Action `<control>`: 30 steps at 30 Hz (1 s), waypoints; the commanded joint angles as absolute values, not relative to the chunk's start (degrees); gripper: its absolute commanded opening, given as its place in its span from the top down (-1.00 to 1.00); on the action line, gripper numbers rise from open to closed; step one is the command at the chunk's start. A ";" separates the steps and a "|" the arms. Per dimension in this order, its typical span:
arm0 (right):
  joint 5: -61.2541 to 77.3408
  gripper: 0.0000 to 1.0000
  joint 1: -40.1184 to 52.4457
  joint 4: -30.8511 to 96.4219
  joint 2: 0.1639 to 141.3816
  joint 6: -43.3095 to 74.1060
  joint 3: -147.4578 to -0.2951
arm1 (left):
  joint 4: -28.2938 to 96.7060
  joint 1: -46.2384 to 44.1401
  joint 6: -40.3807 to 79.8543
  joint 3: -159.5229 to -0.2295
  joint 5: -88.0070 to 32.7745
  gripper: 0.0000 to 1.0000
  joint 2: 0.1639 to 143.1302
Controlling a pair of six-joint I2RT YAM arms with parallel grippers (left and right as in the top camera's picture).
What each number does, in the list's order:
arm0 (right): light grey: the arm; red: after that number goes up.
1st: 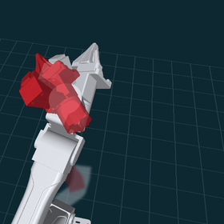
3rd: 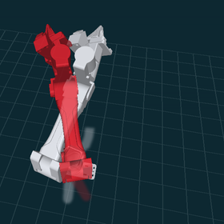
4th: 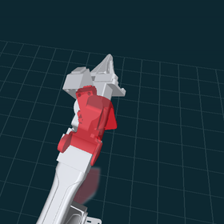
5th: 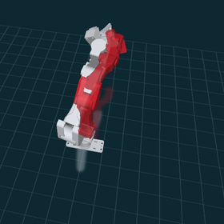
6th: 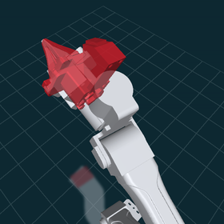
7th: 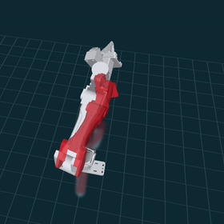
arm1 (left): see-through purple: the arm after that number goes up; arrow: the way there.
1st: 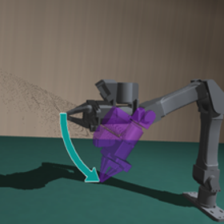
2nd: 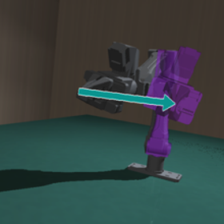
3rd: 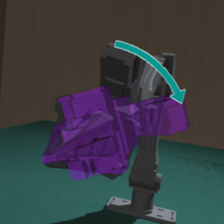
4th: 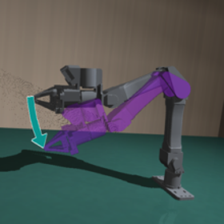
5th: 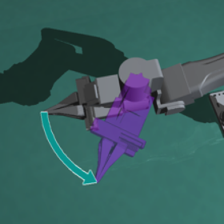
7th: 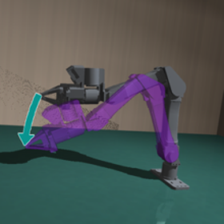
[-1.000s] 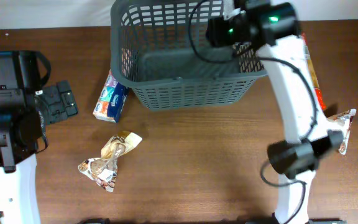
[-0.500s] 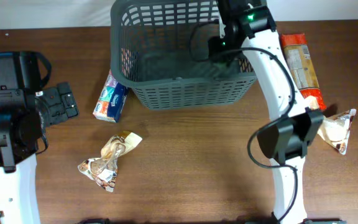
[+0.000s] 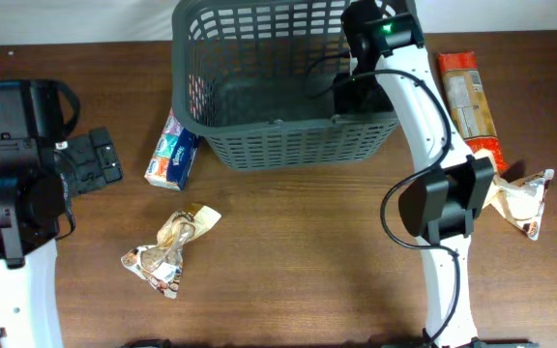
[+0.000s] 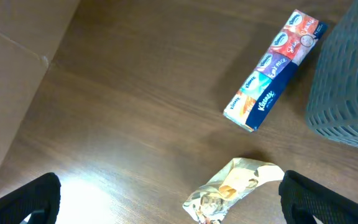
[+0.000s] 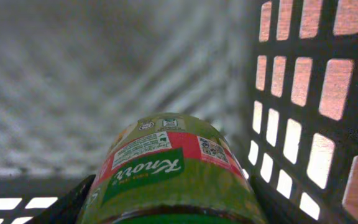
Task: Pack container
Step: 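Lower the jar into the basket and open the right gripper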
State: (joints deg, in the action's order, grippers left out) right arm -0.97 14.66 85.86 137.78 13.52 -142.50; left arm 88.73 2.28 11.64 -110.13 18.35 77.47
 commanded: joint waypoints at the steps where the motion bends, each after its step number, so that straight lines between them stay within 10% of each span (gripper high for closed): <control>1: 1.32 0.88 14.61 86.85 138.89 13.82 -143.26 | 88.79 2.52 12.19 -110.30 17.72 -0.99 77.67; 12: 1.43 0.90 14.70 86.61 140.62 13.82 -140.03 | 88.90 2.52 12.19 -110.30 17.72 -0.99 77.67; 17: 1.45 0.63 14.70 86.59 141.38 13.85 -140.03 | 88.99 2.52 12.19 -110.30 17.74 -0.99 77.67; 22: 1.45 -0.26 14.70 86.63 141.38 13.85 -140.03 | 89.25 2.52 12.19 -110.30 17.74 -0.99 77.67; 30: 1.45 -0.47 14.70 86.87 141.38 13.85 -140.03 | 89.23 2.52 12.19 -110.30 17.74 -0.99 77.67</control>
